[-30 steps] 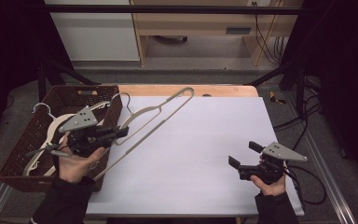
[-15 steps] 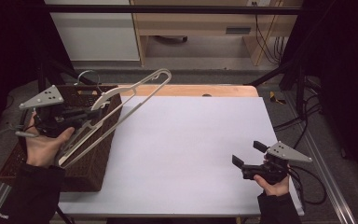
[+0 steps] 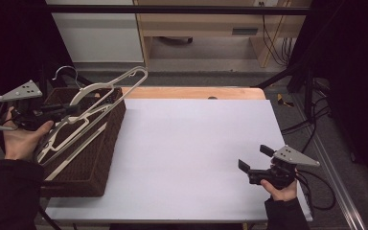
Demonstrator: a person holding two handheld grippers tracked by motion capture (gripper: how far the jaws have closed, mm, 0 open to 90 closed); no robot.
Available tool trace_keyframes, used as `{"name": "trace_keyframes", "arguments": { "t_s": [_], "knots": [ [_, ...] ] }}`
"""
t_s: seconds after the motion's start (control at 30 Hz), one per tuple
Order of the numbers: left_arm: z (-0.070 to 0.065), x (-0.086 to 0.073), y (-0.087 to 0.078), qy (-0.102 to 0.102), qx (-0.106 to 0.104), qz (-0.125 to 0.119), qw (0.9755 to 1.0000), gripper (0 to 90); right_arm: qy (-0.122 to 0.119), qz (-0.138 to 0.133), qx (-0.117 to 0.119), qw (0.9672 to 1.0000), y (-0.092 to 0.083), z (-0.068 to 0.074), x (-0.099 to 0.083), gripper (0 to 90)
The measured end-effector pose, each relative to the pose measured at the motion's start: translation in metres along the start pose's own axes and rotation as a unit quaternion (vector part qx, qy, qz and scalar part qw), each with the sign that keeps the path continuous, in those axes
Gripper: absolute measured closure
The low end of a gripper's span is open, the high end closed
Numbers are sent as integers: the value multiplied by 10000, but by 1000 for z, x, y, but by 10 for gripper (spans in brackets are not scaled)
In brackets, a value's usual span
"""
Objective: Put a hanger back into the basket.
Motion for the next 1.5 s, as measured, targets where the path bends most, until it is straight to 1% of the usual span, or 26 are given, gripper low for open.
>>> {"name": "trace_keyframes", "arguments": {
  "t_s": [0.1, 0.27, 0.33, 0.47, 0.57, 0.63, 0.77, 0.93, 1.03, 1.13, 1.23, 1.3, 1.33, 1.37, 1.4, 1.5],
  "knots": [
    [10, -6, -1, -52, 42, 25, 10000, 863, 9, -4, -6, 10000, 0, 0, 0, 12],
    [24, -17, -1, -71, 148, 187, 9997, 862, 16, 5, -9, 10000, 1, 0, 0, 12],
    [30, -23, -1, -131, 172, 199, 9996, 862, -17, 13, -2, 10000, 1, 0, 0, 12],
    [42, -34, 0, -272, 202, 190, 9992, 862, -4, 20, -6, 10000, 2, 0, 0, 12],
    [50, -43, 0, -312, 260, 255, 9988, 862, -5, 30, -3, 10000, 2, 0, -1, 12],
    [54, -47, 0, -378, 277, 253, 9986, 862, 21, 28, -8, 10000, 2, 0, -1, 12],
    [61, -57, -1, -432, 316, 304, 9981, 862, 10, 30, -3, 10000, 2, 0, -1, 12],
    [66, -69, 2, -504, 350, 442, 9971, 862, 20, 28, -7, 10000, 2, 0, -1, 12],
    [68, -77, 3, -610, 306, 412, 9968, 862, 3, 38, -20, 10000, 3, 0, -1, 12],
    [69, -85, 7, -669, 288, 501, 9961, 862, 9, 54, -9, 10000, 4, 1, -1, 13],
    [69, -93, 11, -743, 323, 662, 9945, 863, 9, 52, -13, 10000, 3, 1, -1, 13],
    [68, -99, 14, -802, 281, 650, 9943, 862, 10, 51, -10, 10000, 3, 1, -1, 13],
    [67, -101, 17, -863, 234, 652, 9939, 863, 15, 56, -1, 10000, 4, 1, -1, 13],
    [68, -103, 19, -869, 231, 678, 9936, 862, -7, 64, -8, 10000, 4, 1, -1, 13],
    [67, -105, 21, -916, 206, 716, 9930, 861, 6, 68, -14, 10000, 5, 1, -1, 13],
    [65, -109, 30, -978, 182, 860, 9913, 859, -3, 90, 8, 10000, 5, 2, -1, 13]
  ]
}}
Point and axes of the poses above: each handheld gripper's, and its own axes: y roughly forward along the jaws, x roughly out of its top, z roughly to its left, the point moved 2 cm from there along y, roughly forward along the jaws, and after that the axes turned 13 degrees about z, right-handed, at the moved point
